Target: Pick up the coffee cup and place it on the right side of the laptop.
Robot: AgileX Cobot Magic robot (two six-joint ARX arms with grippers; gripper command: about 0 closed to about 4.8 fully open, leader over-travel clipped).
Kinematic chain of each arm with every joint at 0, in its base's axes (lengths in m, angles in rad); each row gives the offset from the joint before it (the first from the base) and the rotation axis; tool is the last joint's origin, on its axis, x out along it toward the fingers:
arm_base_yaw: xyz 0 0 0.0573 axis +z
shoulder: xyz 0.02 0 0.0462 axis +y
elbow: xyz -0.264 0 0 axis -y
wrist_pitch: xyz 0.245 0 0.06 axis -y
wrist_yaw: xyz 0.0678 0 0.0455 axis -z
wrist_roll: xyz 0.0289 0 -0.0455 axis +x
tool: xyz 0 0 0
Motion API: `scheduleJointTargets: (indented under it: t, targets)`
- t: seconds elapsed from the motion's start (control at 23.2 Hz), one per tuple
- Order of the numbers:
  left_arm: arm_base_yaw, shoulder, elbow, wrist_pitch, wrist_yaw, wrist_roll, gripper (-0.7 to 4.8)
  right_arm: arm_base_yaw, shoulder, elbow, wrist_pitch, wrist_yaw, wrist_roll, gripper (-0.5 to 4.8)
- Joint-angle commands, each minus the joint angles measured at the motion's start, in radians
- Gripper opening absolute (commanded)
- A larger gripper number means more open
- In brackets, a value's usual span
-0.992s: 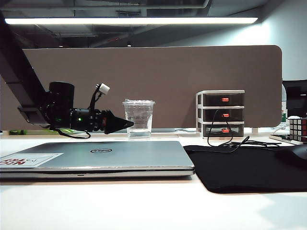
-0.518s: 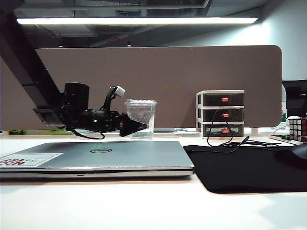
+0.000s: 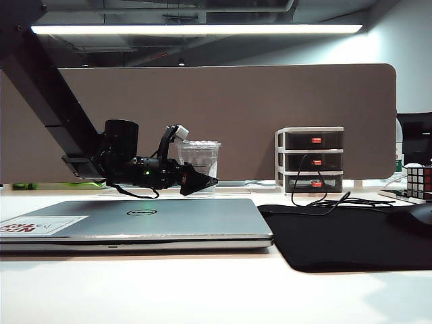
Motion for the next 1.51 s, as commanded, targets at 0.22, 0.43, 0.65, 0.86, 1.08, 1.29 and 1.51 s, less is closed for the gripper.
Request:
scheduleJointTargets:
  t: [0.22, 0.43, 0.65, 0.86, 1.08, 1.29, 1.51]
  targets:
    - [0.001, -0.005, 0.005, 0.069, -0.062, -0.004, 4.79, 0.001, -0.002, -0.005, 0.01, -0.002, -0.004, -0.01]
    - [0.001, -0.005, 0.005, 0.092, -0.061, -0.031, 4.79, 0.0, -0.002, -0.005, 0.01, -0.001, -0.004, -0.01]
    - [0.001, -0.005, 0.005, 0.098, -0.061, -0.031, 4.79, 0.0, -0.002, -0.005, 0.01, -0.001, -0.004, -0.01]
    - [0.001, -0.005, 0.005, 0.105, -0.061, -0.056, 4.24, 0.0, -0.002, -0.005, 0.01, -0.001, -0.003, -0.01]
    - [0.001, -0.005, 0.005, 0.107, -0.053, -0.067, 3.57, 0.001, -0.002, -0.005, 0.01, -0.001, -0.003, -0.01]
    - [0.001, -0.005, 0.005, 0.232, 0.017, -0.158, 2.95, 0.001, -0.002, -0.005, 0.01, -0.001, -0.004, -0.01]
    - [0.001, -0.011, 0.004, 0.268, 0.085, -0.21, 2.95, 0.001, -0.002, -0.005, 0.01, -0.001, -0.004, -0.01]
